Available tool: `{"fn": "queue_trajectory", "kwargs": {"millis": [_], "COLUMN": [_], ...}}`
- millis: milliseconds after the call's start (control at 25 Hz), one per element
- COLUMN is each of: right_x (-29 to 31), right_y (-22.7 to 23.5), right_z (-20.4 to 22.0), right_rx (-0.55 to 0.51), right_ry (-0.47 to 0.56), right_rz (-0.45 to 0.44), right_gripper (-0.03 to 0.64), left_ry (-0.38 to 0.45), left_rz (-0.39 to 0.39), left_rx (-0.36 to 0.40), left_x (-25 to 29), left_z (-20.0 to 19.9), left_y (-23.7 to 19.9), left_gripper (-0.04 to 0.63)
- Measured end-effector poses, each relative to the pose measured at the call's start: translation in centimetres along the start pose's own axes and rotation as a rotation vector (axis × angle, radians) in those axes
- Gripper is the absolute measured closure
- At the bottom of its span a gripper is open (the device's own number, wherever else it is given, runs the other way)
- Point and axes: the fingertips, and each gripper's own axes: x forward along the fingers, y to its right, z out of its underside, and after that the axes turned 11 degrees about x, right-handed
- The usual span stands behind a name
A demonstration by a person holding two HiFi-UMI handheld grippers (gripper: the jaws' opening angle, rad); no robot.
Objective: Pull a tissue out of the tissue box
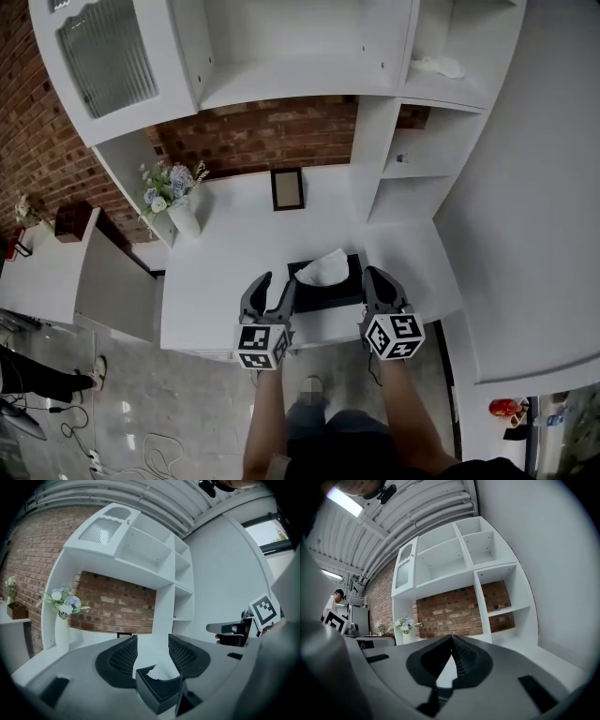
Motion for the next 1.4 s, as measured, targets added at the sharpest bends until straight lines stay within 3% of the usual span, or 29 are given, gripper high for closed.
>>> {"fn": "queue_trajectory", "kwargs": {"millis": [400,560,800,1120,1400], "right_x": [4.2,5.4,6.3,6.4,6.8], "right_y": [1.9,2.1,2.2,3.5,5.0], "right_z": [0.4,0.4,0.9,1.2,1.5], "right_rx": [0.009,0.014,-0.012,0.006,0.022], "right_ry": [-0.049,-0.069,-0.1,-0.114,-0.127], "right_rz": [0.017,-0.001,-0.032,-0.031,-0.022], "right_gripper": [0.618,0.618,0.618,0.618,0.618], "left_ry": [-0.027,-0.077,-0.247,-0.523,-0.715], "left_rz": [0.019,0.033,0.132,0.447,0.529], "left_rx": [-0.046,-0.015,0.121,0.306,0.362], "left_x": [4.7,5.8,7.2,9.0,10.2], "left_z": [1.2,2.0,3.7,6.8,10.5], "left_y": [-1.1,-1.1,-0.8,2.9,4.2], "left_gripper": [0.417,0.419,0.419,0.419,0.419]}}
